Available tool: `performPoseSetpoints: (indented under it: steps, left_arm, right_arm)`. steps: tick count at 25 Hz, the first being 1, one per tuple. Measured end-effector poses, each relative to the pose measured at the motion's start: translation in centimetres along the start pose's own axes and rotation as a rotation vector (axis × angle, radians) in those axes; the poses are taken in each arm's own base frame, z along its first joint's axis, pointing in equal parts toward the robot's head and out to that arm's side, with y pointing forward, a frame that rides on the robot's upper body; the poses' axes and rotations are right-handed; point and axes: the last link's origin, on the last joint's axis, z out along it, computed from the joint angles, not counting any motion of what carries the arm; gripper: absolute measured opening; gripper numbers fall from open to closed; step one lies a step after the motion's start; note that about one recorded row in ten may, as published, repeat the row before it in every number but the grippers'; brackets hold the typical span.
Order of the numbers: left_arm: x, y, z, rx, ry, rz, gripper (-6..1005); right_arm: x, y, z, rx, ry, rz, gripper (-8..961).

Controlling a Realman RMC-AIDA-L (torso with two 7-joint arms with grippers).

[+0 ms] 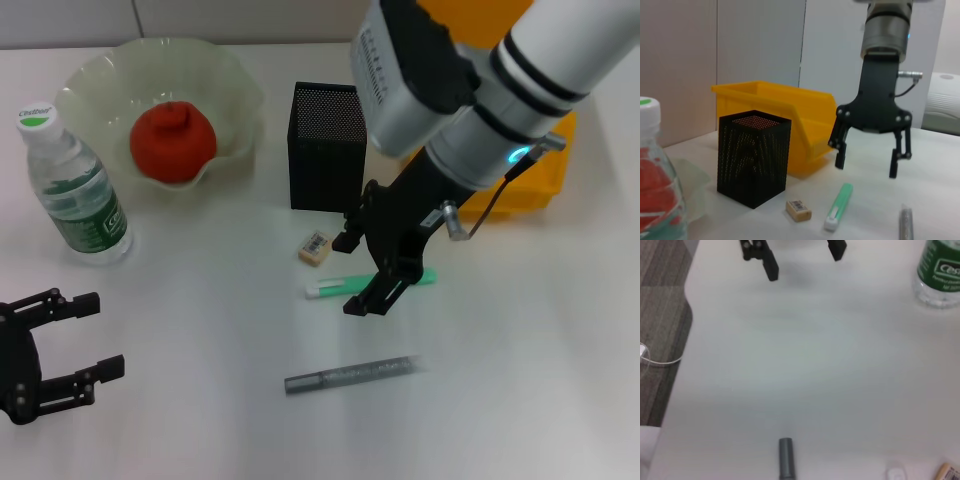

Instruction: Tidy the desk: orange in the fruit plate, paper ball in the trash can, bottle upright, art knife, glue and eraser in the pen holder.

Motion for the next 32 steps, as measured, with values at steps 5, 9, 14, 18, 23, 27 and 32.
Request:
performPoseSetpoints:
  steps: [5,9,14,18,23,27,32]
  left_arm:
    - [0.0,0.0,0.2,0.003,0.010,-0.002,768]
    - [0.1,0.1,0.6,0.001,0.018,-0.004,768]
    - [0.1,0.1,0.8,0.000,0.023,-0.005,769]
    - [0.1,0.1,0.9,0.010,0.029,-0.007,769]
    - [0.1,0.1,1.0,0.011,0.030,-0.009,768]
    - [0.1,0.1,1.0,0.012,0.030,-0.009,768]
    - [0.1,0.1,1.0,0.018,0.033,-0.010,769]
  right_arm:
    - [0.3,-0.4,1.2,0.031,0.022,0.004,770]
    - [0.2,-0.6,2.1,0.046,0.032,-0.005,770]
    - [0.0,-0.7,2.9,0.061,0.020,-0.005,770]
    - [0.0,-0.8,3.7,0.066,0.021,0.002,770]
    - [0.2,-0.7,4.5,0.069,0.014,0.011,770]
    - [0.5,-0.9,4.7,0.085,0.011,0.020,770]
    - [0.8,-1.0,5.0,0.090,0.001,0.041,608]
